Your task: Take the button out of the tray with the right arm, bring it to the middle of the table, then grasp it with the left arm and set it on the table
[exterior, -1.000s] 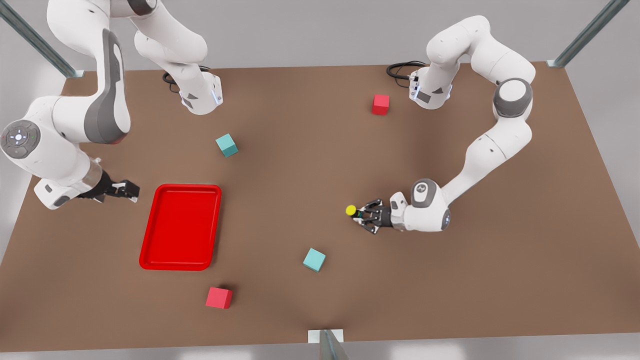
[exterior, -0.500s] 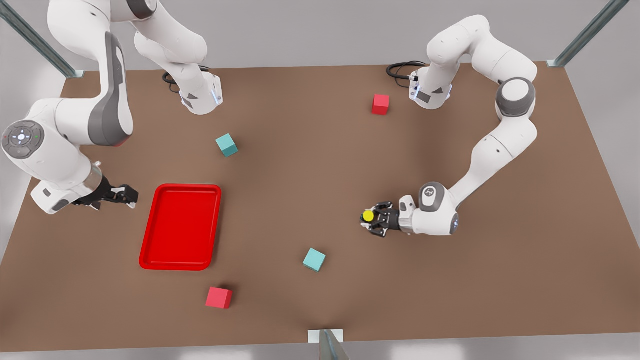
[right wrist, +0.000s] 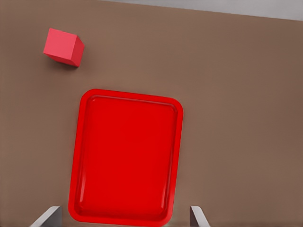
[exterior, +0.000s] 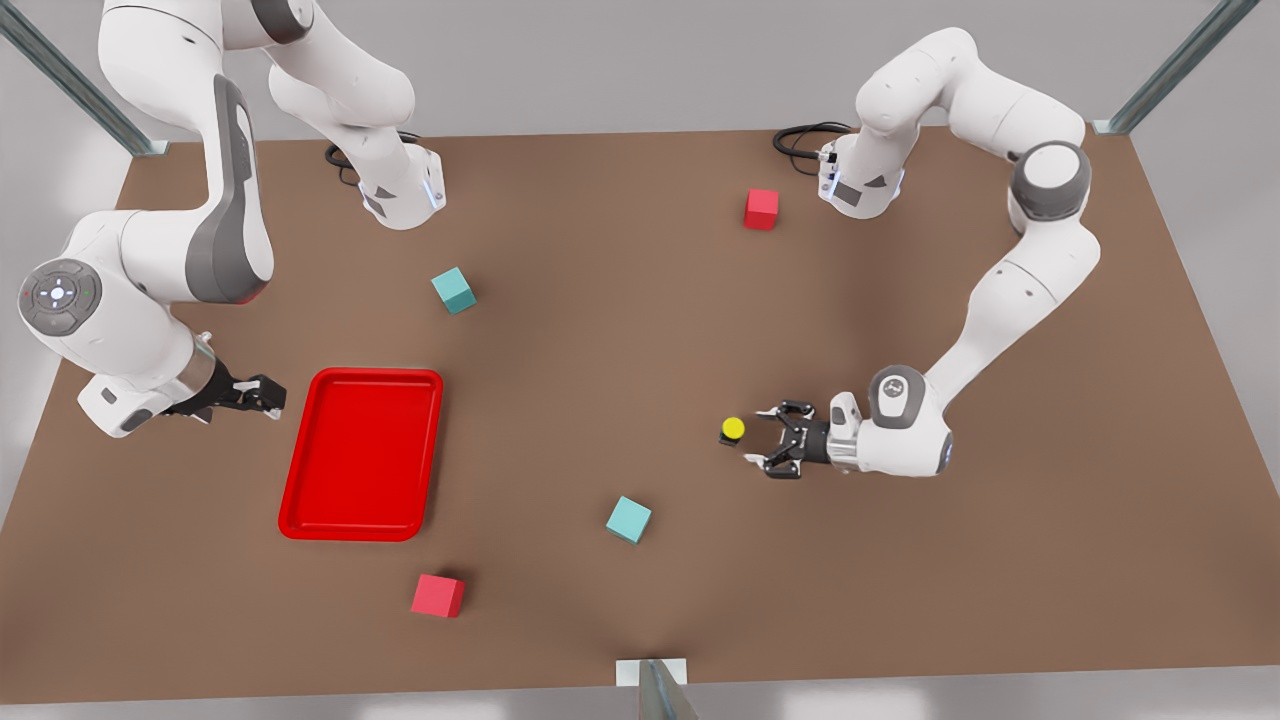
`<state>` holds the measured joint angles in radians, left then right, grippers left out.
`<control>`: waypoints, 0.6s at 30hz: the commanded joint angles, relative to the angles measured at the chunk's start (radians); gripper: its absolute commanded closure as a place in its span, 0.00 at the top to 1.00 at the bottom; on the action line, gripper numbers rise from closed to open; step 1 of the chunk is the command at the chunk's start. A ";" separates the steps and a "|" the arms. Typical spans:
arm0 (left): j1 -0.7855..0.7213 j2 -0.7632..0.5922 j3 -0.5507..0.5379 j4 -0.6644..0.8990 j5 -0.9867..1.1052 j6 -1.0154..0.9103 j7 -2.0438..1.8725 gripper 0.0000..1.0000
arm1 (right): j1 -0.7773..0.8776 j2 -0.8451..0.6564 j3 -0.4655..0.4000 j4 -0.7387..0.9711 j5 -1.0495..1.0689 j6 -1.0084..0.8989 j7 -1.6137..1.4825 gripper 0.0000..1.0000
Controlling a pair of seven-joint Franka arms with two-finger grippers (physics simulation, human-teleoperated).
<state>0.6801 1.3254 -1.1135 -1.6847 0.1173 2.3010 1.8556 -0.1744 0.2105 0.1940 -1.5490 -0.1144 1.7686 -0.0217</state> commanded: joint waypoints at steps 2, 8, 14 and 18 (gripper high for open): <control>0.039 -0.032 -0.045 0.039 -0.007 -0.101 -0.006 1.00 | -0.002 -0.002 0.001 0.001 0.001 -0.005 -0.001 1.00; 0.153 -0.683 -0.121 0.272 0.022 -0.822 -1.178 1.00 | -0.001 0.003 0.001 0.000 0.001 -0.005 -0.001 1.00; 0.199 -0.689 -0.200 0.445 0.386 -1.098 -1.935 1.00 | 0.000 0.004 -0.001 0.000 0.001 -0.006 -0.001 1.00; 0.171 -0.641 -0.143 0.480 0.457 -1.026 -2.081 1.00 | 0.001 0.004 -0.001 0.000 0.001 -0.006 -0.001 1.00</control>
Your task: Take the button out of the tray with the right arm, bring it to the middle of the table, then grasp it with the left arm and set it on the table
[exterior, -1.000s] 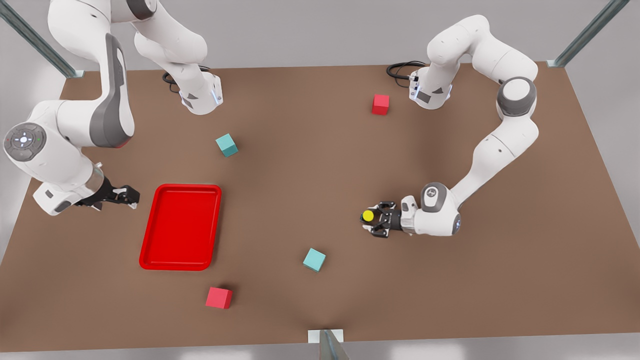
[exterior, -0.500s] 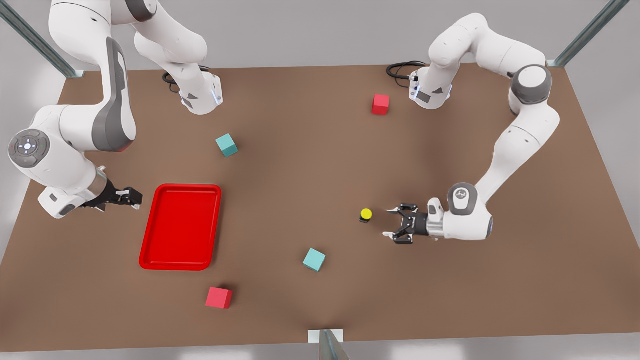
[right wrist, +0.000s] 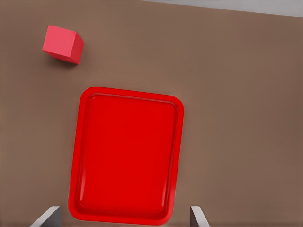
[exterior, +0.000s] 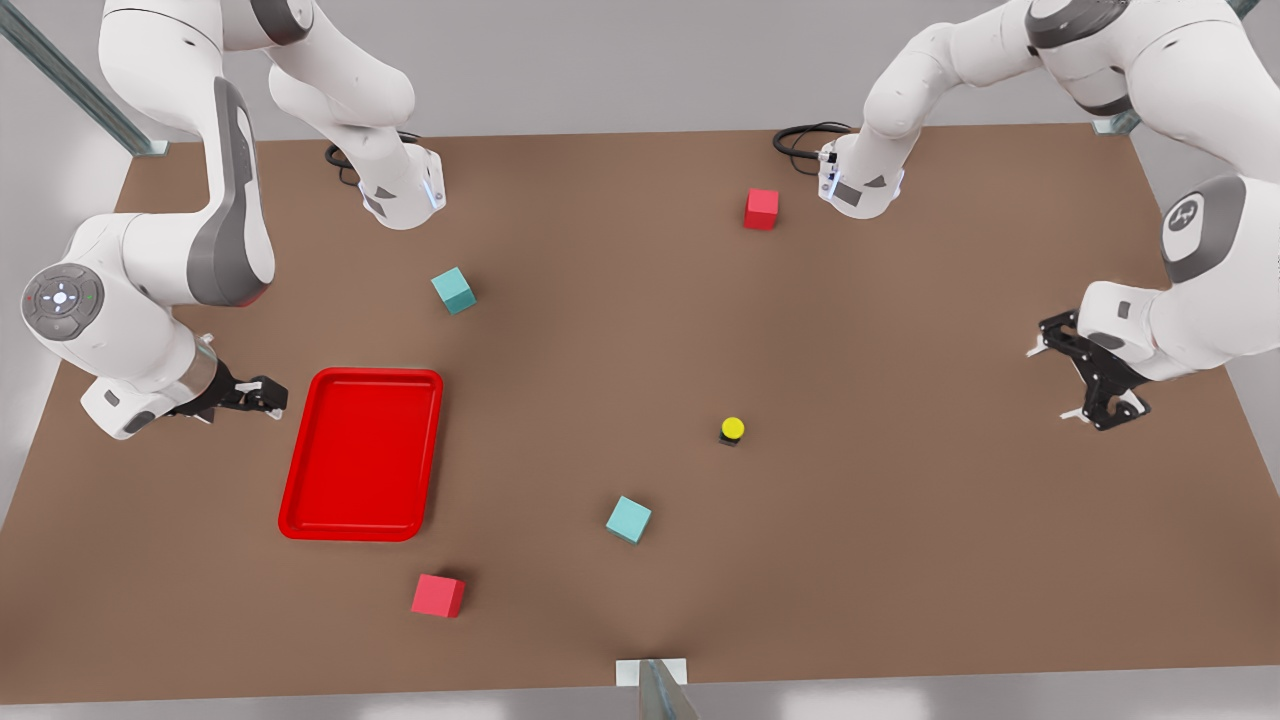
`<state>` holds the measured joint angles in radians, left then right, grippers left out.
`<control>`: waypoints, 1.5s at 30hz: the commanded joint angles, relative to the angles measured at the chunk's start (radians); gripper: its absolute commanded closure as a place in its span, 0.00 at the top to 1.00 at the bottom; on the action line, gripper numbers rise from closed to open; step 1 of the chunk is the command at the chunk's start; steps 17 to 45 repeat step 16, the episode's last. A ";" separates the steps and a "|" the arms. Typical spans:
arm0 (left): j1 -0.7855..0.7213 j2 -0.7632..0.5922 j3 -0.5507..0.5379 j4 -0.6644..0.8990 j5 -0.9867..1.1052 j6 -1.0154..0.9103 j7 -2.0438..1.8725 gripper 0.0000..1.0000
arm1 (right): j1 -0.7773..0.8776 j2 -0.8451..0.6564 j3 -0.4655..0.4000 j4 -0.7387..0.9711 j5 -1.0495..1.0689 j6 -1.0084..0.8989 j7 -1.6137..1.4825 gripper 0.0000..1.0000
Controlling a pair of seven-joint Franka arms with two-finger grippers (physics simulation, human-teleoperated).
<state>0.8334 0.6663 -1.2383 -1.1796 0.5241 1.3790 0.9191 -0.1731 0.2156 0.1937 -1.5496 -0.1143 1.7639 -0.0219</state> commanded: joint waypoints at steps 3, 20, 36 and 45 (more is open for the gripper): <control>-0.767 -0.065 0.952 0.325 -0.298 -0.219 -1.132 1.00 | 0.000 -0.005 0.001 0.002 0.001 -0.003 -0.001 1.00; -0.890 -0.551 1.240 -0.308 -0.526 0.137 -0.964 1.00 | 0.001 0.002 0.001 0.000 0.001 -0.001 -0.003 1.00; -0.890 -0.551 1.240 -0.308 -0.526 0.137 -0.964 1.00 | 0.001 0.002 0.001 0.000 0.001 -0.001 -0.003 1.00; -0.890 -0.551 1.240 -0.308 -0.526 0.137 -0.964 1.00 | 0.001 0.002 0.001 0.000 0.001 -0.001 -0.003 1.00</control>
